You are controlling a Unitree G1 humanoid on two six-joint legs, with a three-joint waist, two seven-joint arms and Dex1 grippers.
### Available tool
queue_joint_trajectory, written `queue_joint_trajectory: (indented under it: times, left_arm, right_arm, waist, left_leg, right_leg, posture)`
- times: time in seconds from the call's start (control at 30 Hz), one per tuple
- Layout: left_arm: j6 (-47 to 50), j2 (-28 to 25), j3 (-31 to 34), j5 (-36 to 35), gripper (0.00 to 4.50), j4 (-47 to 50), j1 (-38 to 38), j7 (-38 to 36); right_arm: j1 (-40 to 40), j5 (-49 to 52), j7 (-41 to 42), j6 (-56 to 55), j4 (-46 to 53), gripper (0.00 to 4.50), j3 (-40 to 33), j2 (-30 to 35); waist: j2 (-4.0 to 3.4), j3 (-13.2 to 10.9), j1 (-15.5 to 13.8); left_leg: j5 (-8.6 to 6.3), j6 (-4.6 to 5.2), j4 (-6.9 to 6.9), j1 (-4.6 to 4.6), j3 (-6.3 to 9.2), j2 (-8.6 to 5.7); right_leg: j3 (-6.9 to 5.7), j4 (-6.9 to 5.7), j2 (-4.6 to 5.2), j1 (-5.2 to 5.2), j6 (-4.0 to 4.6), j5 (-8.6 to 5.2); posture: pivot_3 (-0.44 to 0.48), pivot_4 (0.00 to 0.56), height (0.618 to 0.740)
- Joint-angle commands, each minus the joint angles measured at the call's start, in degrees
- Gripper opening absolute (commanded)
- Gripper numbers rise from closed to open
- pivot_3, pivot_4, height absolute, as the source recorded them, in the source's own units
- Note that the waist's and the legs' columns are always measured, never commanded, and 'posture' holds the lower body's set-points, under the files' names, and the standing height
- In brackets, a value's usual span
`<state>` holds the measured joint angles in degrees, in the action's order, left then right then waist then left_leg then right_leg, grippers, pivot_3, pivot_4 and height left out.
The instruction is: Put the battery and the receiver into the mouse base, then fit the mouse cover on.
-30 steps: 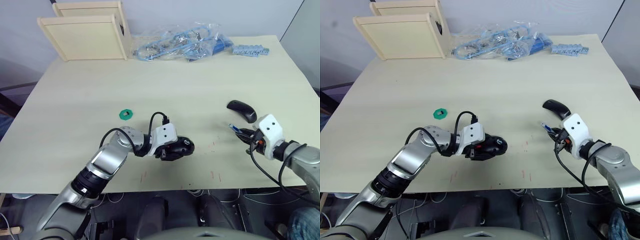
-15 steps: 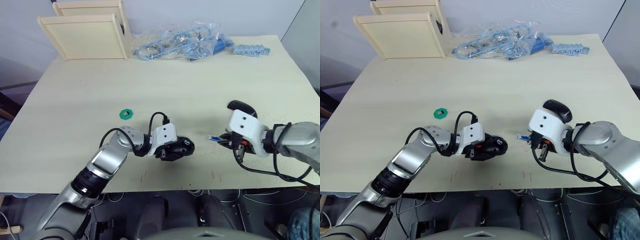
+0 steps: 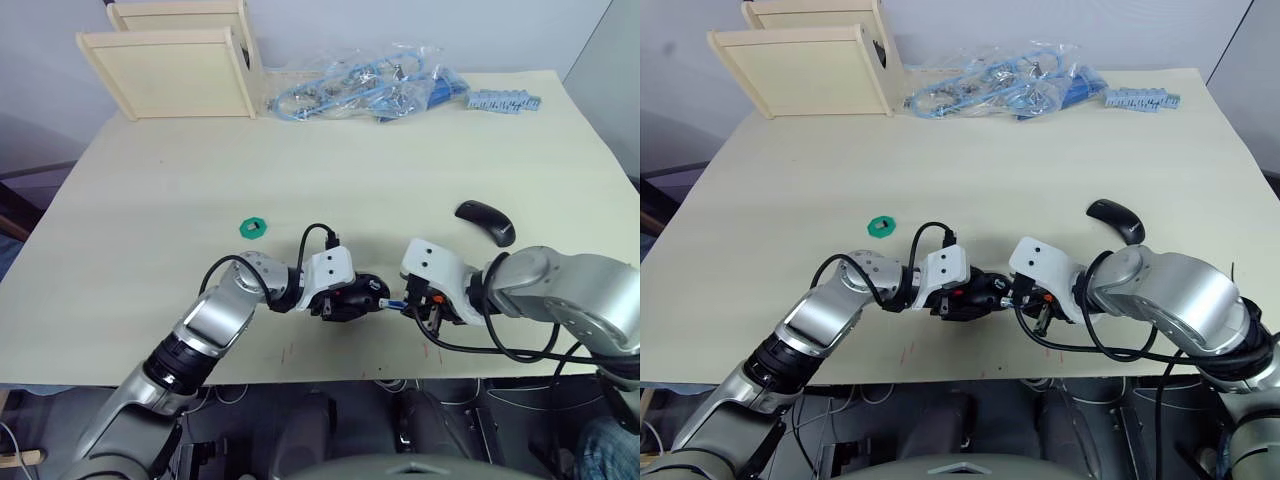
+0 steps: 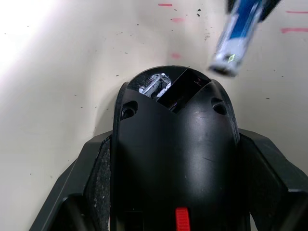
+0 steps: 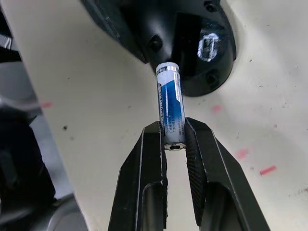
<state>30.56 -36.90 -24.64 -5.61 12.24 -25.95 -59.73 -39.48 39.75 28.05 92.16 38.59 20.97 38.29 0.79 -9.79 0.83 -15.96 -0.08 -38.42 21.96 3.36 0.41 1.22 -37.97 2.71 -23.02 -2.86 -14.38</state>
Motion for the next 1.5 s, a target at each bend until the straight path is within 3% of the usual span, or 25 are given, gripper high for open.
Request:
queue_joint_trajectory:
  times: [0.03,0.73,0.93,1.0,1.13,1.2,1.37,1.5]
  left_arm:
    - [0.73,-0.59,-0.73,1.10,2.95,-0.41,0.51,-0.19]
    - [2.51,-0.42,-0.87,0.95,2.95,0.92,0.29,0.10]
    - [2.52,-0.22,-0.68,0.95,2.95,0.72,0.28,0.45]
    - [2.36,-0.17,-0.67,0.97,2.95,0.42,0.33,0.51]
    - [2.04,-0.02,-0.63,1.05,2.95,-0.04,0.43,0.62]
    - [1.73,-0.03,-0.65,1.10,2.95,-0.34,0.52,0.60]
    - [0.80,-0.02,-0.62,1.31,2.95,-1.12,0.60,0.57]
    - [0.27,-0.08,-0.56,1.37,2.95,-1.59,0.72,0.48]
  right_arm:
    - [-1.62,0.76,-2.09,0.34,-0.75,0.03,-0.48,-1.17]
    - [-4.02,3.48,-10.57,0.34,-7.24,0.03,5.04,-7.69]
    - [-4.75,2.49,-10.86,0.34,-6.49,2.74,3.66,-7.20]
    - [-4.50,3.11,-10.17,0.34,-5.66,3.23,1.85,-6.00]
    - [-2.19,4.39,-8.13,-0.01,-1.74,3.23,-2.54,-2.64]
    - [2.40,2.83,-6.74,-6.31,3.74,3.23,-3.59,1.45]
    - [18.78,3.03,2.61,-28.69,5.12,3.23,-12.55,-0.58]
    - [23.74,-2.82,5.40,-37.83,4.05,3.23,-10.91,1.22]
  waist:
    - [0.00,0.00,0.04]
    - [-0.01,0.00,0.18]
    - [-0.01,0.00,0.18]
    - [-0.02,-0.01,0.15]
    - [-0.02,-0.01,0.02]
    - [-0.01,-0.01,-0.28]
    - [-0.04,-0.01,0.00]
    - [-0.04,-0.01,0.07]
  left_leg:
    - [0.00,0.00,0.00,-0.01,0.01,0.00]
    - [0.00,0.00,0.01,-0.02,0.04,0.00]
    - [0.00,0.00,0.01,-0.03,0.07,0.00]
    - [0.00,0.00,0.01,-0.02,0.07,0.00]
    - [0.00,0.00,0.02,0.04,0.07,-0.01]
    - [0.00,0.00,0.03,0.06,0.07,-0.01]
    - [0.00,0.00,0.03,0.12,0.03,-0.02]
    - [0.01,0.01,0.00,-0.03,0.01,-0.01]
  right_leg:
    - [0.01,0.00,0.00,0.00,0.00,0.00]
    - [0.01,-0.01,0.00,-0.01,0.00,0.00]
    - [0.01,-0.02,0.00,-0.01,0.00,0.00]
    - [0.01,-0.02,0.00,-0.01,0.00,0.00]
    - [-0.01,0.06,0.01,-0.02,0.00,0.00]
    - [-0.05,0.07,0.01,-0.03,0.00,0.00]
    - [-0.06,0.03,0.03,-0.08,-0.02,0.00]
    - [-0.01,0.03,-0.01,0.03,-0.04,-0.02]
  posture:
    - [0.000,0.150,0.740]
    - [0.000,0.150,0.740]
    - [0.000,0.150,0.740]
    - [0.000,0.150,0.740]
    - [0.000,0.150,0.740]
    - [0.000,0.150,0.740]
    - [0.000,0.150,0.740]
    - [0.000,0.150,0.740]
